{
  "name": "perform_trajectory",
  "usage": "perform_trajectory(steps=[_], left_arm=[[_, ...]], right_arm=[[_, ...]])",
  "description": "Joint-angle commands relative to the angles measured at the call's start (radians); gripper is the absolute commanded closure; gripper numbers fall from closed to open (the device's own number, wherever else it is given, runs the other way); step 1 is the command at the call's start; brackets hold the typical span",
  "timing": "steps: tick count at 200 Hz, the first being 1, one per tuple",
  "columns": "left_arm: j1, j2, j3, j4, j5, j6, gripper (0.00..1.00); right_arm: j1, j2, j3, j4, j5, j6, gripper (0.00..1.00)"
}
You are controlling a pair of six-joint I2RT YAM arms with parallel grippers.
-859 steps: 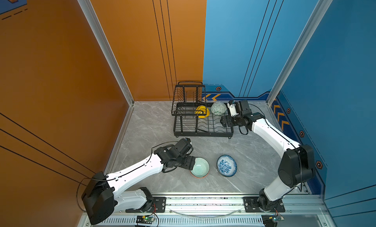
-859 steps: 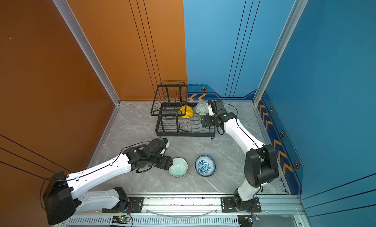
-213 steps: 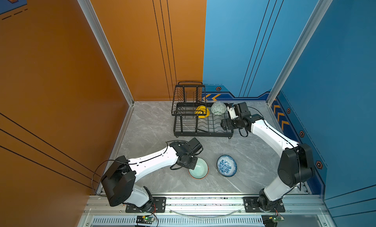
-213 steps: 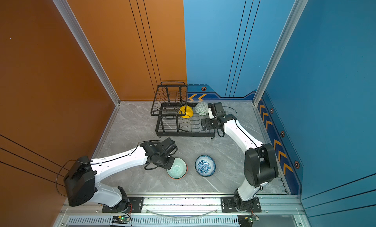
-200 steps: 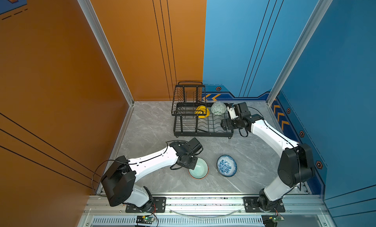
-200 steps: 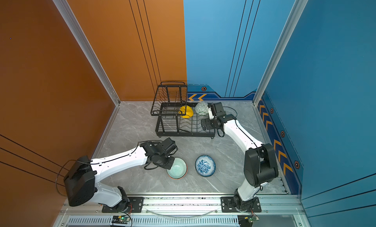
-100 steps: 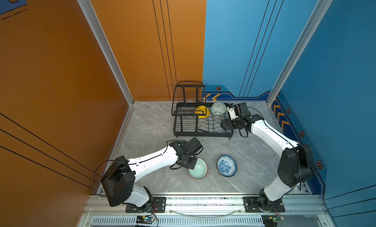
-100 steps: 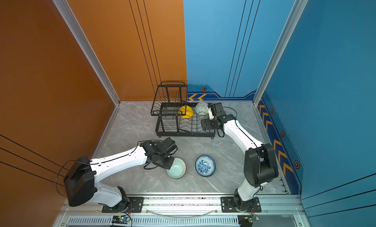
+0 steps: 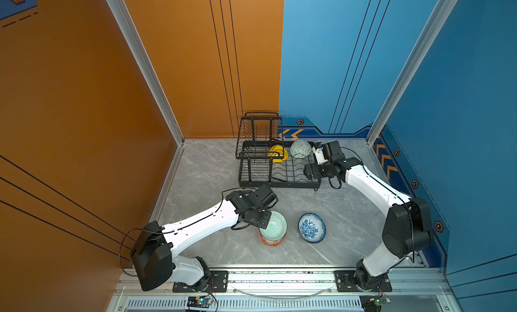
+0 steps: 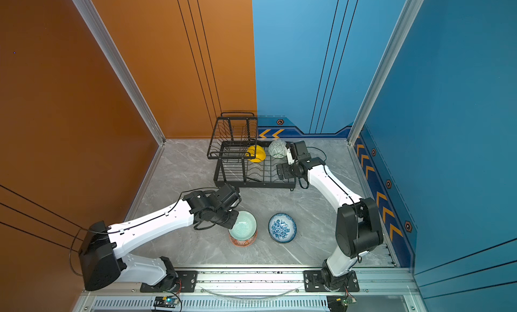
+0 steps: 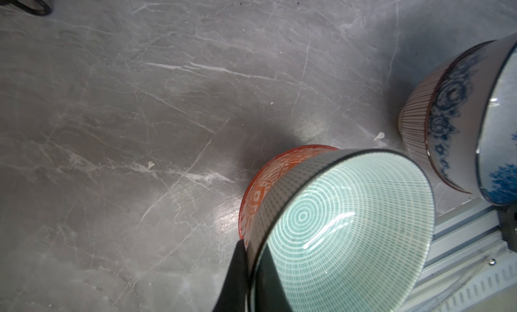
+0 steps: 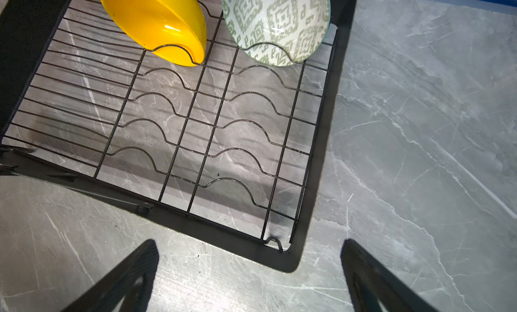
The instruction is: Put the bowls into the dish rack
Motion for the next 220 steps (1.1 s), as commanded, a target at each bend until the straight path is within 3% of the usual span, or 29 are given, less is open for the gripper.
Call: perform_trajectory(steps=[1,67,145,179,220], left_arm=[[-0.012,-0.034,0.048,-0.014,-0.033,0.016,1.0],[-0.004,-0.058,0.114,0.015,-0.128,0.047,1.0],[0.028,0.001,0.12,0.355,-0.12,0.158,1.0],[0.035,0.065,0.143,0.416,-0.158,0.197,1.0],[0.056,0.096,0.162,0.488,-0.184,0.204,1.0]], right_arm=[[-0.002,-0.035,-0.006,-0.014,-0.014,0.003,0.0],[-0.004,-0.057,-0.002,-0.012,-0.038,0.005,0.0],[-0.028,-0.189,-0.035,0.054,-0.162,0.098,0.0],[-0.011,-0.26,-0.075,0.055,-0.229,0.147,0.0],[0.057,-0.332,-0.106,0.006,-0.22,0.161,0.0]])
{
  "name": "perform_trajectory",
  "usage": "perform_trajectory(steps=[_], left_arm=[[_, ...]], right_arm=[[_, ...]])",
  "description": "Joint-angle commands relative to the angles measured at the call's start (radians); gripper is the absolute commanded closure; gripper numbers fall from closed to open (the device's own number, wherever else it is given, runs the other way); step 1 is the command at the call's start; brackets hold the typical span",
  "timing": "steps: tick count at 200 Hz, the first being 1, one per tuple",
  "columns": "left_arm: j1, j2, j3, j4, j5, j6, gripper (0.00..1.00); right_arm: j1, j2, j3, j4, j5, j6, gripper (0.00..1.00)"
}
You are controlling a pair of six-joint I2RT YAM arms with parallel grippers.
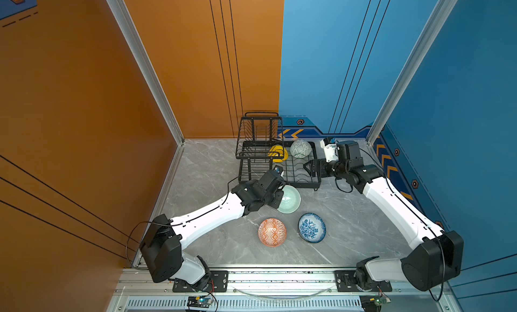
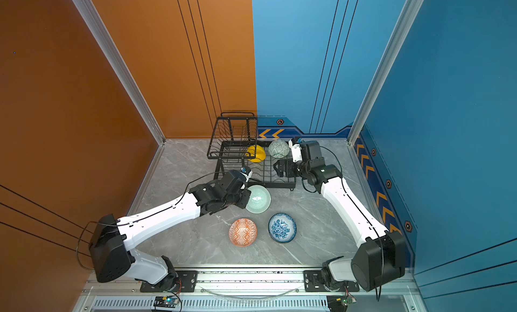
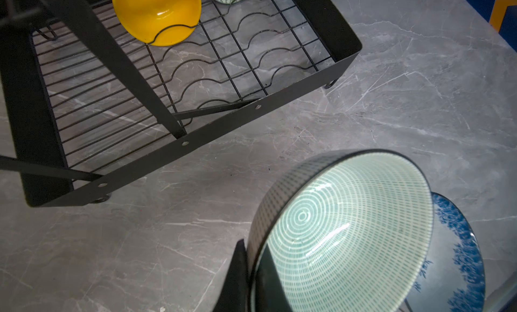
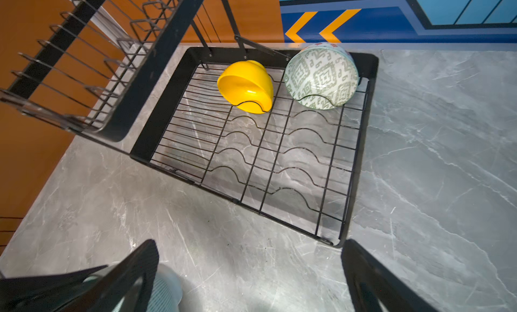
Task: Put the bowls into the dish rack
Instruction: 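Lift the pale green bowl toward the rack while the right gripper approaches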
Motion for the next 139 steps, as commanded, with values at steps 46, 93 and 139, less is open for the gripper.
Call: perform_trajectory(steps=[46,93,139], left_arm=[[0.048,0.006,0.06,0.184,-0.062,0.017,1.0],[0.057,0.004,0.056,0.229,-0.078,0.005,1.0],[0.065,-0.006,0.033,0.304,-0.041,-0.022,1.0]], right_arm=[[0.111,-0.072,-0.078,-0.021,0.008,0.06,0.03],[0.149,-0.038,-0.085,-0.018,0.018,0.068,0.22],[0.162,-0.002,-0.109,0.02,0.02,0.1,0.34]])
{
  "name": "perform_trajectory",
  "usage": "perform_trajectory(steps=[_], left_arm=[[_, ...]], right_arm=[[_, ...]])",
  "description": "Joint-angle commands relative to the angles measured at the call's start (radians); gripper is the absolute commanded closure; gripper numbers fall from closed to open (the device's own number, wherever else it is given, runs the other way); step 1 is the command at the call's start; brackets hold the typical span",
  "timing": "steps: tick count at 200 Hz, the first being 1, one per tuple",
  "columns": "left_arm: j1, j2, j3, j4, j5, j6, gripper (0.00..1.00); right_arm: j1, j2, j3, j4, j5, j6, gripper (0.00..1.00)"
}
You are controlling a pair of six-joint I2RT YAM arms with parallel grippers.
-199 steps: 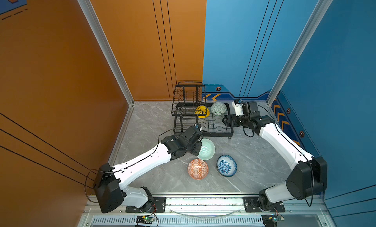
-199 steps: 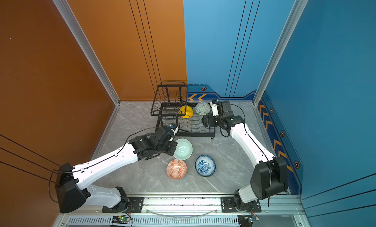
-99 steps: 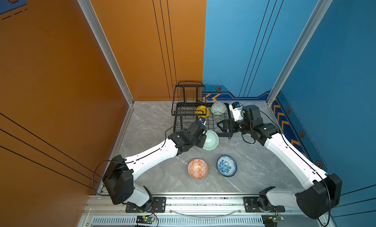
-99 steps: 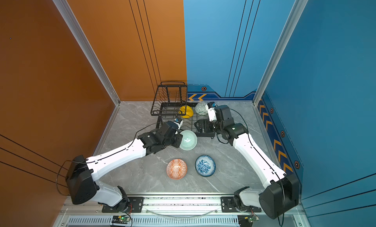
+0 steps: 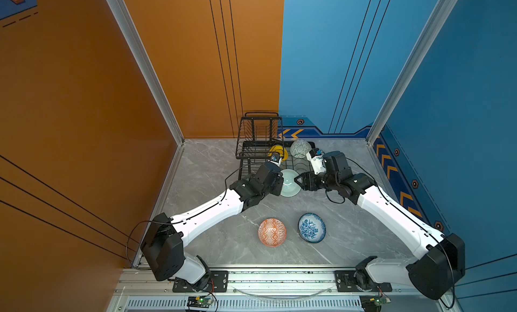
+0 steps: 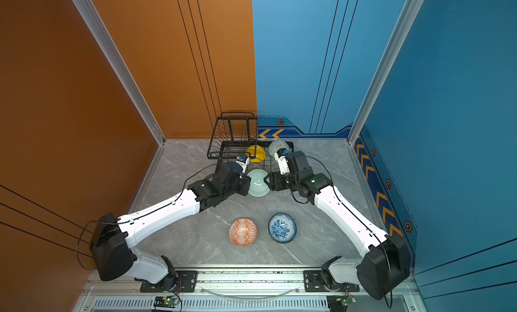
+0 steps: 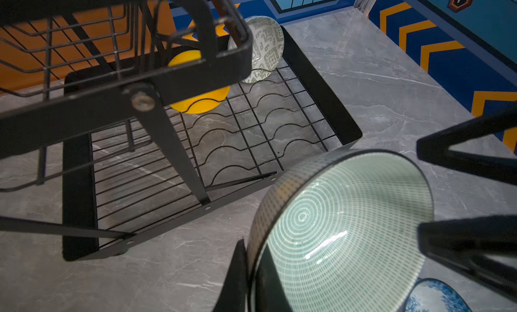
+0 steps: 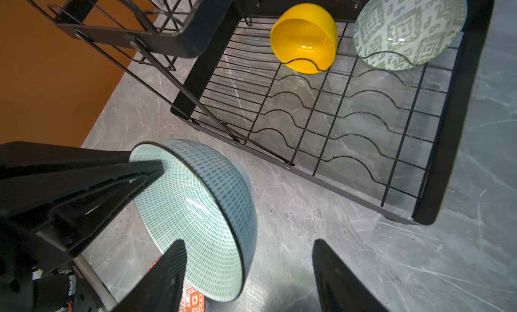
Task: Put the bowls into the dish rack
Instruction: 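Lift the pale green bowl toward the rack while the right gripper approaches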
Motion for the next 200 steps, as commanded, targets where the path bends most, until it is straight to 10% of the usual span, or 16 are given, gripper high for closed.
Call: perform_trajectory(steps=[1,144,200], left_arm=[[0.017,-0.014,0.01,0.121,0.017,-0.028,1.0],[0.021,-0.042,-0.035,0.19,0.121,-0.065,1.0],[0.024,-0.054,-0.039,0.192,0.129,-0.062,1.0]], right_arm=[[0.008,0.024,-0.027,0.026,0.018,0.029,0.34],[0.02,0.097,-0.033,0.156,0.071,0.114,0.68],[0.028,0.101,-0.028,0.153,0.076,0.114,0.95]])
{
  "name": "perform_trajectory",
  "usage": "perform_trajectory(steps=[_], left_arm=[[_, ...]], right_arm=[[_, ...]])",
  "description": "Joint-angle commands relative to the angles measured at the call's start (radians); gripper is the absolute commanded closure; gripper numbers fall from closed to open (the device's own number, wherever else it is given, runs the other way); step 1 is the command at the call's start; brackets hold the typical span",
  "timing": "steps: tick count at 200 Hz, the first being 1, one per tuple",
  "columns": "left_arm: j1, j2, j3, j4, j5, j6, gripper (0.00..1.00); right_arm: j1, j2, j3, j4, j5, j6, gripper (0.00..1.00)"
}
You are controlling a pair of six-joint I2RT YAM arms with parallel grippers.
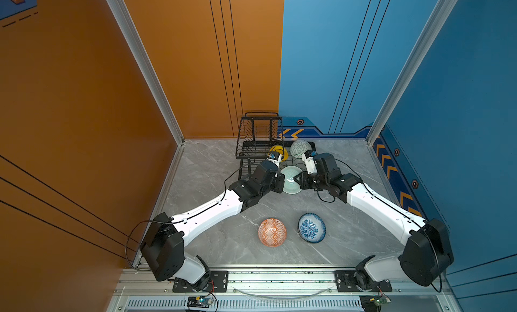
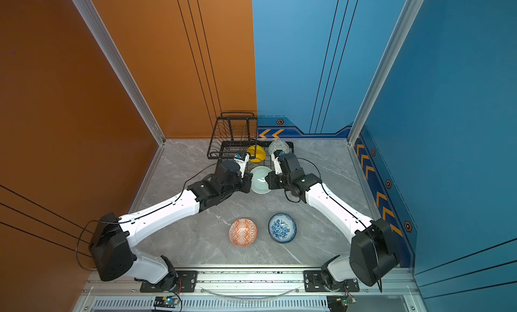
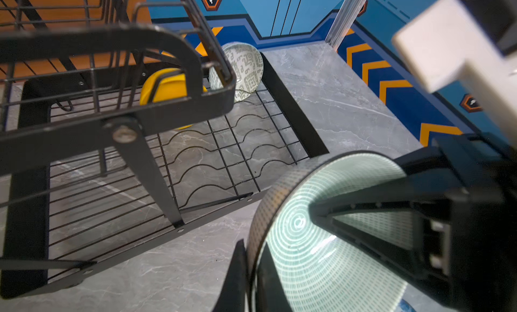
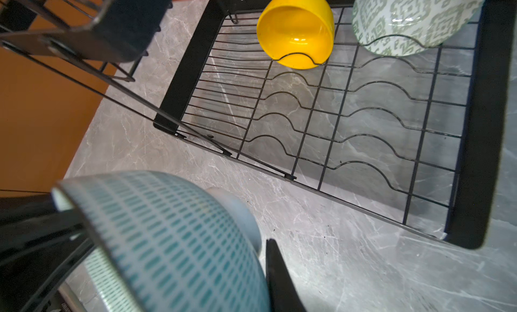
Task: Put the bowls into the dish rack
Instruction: 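Lift the pale green bowl toward the rack while the right gripper approaches, then grasp the pale green bowl rim with the right gripper while the left releases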
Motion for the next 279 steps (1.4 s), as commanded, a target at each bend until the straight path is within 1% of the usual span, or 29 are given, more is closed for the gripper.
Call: perform_trajectory(steps=[1,7,44,71,83,87,96,105,116,126,140,144,147,159,171,218,246,279], left_arm=[[0.007,-0.048,0.001,0.064,0.045,-0.013,1.0],[0.006,-0.048,0.0,0.064,0.047,-0.013,1.0],[0.009,-0.051,-0.007,0.047,0.07,-0.008,1.0],[0.007,-0.056,-0.009,0.004,0.092,0.007,1.0],[0.007,-0.057,-0.006,-0.027,0.106,0.019,0.9],[0.008,-0.059,-0.002,-0.041,0.109,0.023,0.84],[0.008,-0.062,0.004,-0.059,0.115,0.033,0.66],[0.008,-0.069,0.005,-0.108,0.112,0.04,0.51],[0.008,-0.081,0.006,-0.132,0.108,0.05,0.36],[0.008,-0.094,0.004,-0.15,0.099,0.057,0.25],[0.012,-0.112,-0.003,-0.172,0.097,0.072,0.16],[0.014,-0.117,-0.004,-0.18,0.099,0.078,0.14],[0.015,-0.12,-0.004,-0.185,0.099,0.081,0.09],[0.022,-0.136,-0.008,-0.208,0.099,0.093,0.0],[0.029,-0.15,-0.015,-0.225,0.101,0.099,0.02],[0.068,-0.193,-0.035,-0.292,0.112,0.108,0.02],[0.094,-0.207,-0.041,-0.336,0.106,0.119,0.02],[0.119,-0.22,-0.054,-0.349,0.119,0.12,0.02]], right_arm=[[-0.001,0.001,0.003,0.013,0.026,0.013,0.96],[-0.001,-0.002,0.002,0.012,0.029,0.013,1.0],[0.003,-0.017,0.0,0.001,0.056,-0.002,1.0],[0.002,-0.028,0.003,-0.005,0.071,-0.022,1.0],[0.002,-0.03,0.007,-0.007,0.075,-0.034,1.0],[0.003,-0.029,0.008,-0.006,0.075,-0.038,1.0],[0.003,-0.028,0.009,-0.008,0.077,-0.049,1.0],[0.002,-0.028,0.01,-0.01,0.082,-0.06,1.0],[0.003,-0.027,0.015,-0.011,0.084,-0.078,1.0],[0.002,-0.027,0.015,-0.011,0.089,-0.093,1.0],[0.001,-0.027,0.017,-0.012,0.091,-0.112,1.0],[0.0,-0.027,0.018,-0.012,0.09,-0.117,1.0],[0.0,-0.026,0.02,-0.013,0.09,-0.121,1.0],[-0.003,-0.025,0.023,-0.013,0.092,-0.135,1.0],[-0.008,-0.023,0.028,-0.019,0.092,-0.15,1.0],[-0.018,-0.015,0.036,-0.028,0.086,-0.236,1.0],[-0.018,-0.005,0.056,-0.056,0.118,-0.284,1.0],[-0.017,-0.003,0.075,-0.08,0.173,-0.354,1.0]])
